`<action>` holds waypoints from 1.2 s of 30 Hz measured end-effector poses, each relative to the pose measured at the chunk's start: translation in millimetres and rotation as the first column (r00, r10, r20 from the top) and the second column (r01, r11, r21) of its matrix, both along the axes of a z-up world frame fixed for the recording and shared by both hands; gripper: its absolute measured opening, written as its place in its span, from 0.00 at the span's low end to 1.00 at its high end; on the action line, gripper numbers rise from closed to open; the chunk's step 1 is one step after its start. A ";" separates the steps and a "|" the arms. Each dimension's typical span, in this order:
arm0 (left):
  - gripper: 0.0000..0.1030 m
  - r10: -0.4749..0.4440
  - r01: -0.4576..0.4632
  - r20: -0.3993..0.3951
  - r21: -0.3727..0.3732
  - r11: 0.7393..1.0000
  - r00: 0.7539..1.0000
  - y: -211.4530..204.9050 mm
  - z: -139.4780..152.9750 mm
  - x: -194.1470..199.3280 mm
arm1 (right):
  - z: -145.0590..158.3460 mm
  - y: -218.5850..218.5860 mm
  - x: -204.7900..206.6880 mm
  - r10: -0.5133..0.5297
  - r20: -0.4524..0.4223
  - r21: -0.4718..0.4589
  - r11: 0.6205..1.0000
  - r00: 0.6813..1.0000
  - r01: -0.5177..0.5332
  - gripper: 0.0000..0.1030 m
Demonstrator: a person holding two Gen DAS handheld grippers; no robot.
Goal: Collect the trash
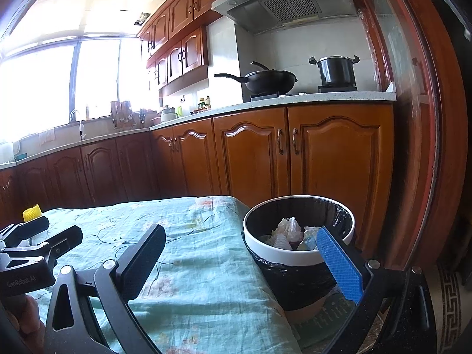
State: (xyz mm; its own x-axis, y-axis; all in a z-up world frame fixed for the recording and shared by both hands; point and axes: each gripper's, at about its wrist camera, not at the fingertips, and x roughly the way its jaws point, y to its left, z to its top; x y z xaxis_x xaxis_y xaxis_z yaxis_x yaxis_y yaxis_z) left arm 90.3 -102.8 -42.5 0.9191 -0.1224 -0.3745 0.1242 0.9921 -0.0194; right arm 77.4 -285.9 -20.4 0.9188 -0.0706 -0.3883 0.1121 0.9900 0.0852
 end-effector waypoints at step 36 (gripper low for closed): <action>0.99 -0.024 0.024 0.005 0.014 1.000 1.000 7.9 -2.4 2.8 | -0.6 5.5 2.0 0.028 -0.017 0.002 1.000 0.999 -0.028 1.00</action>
State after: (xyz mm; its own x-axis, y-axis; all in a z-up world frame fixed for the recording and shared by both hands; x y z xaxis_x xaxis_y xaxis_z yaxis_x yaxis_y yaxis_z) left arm 93.0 -94.8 -44.9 0.9179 -0.1390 -0.3716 0.1478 0.9890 -0.0048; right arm 79.4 -280.4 -21.0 0.9137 -0.0448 -0.4038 0.0861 0.9927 0.0849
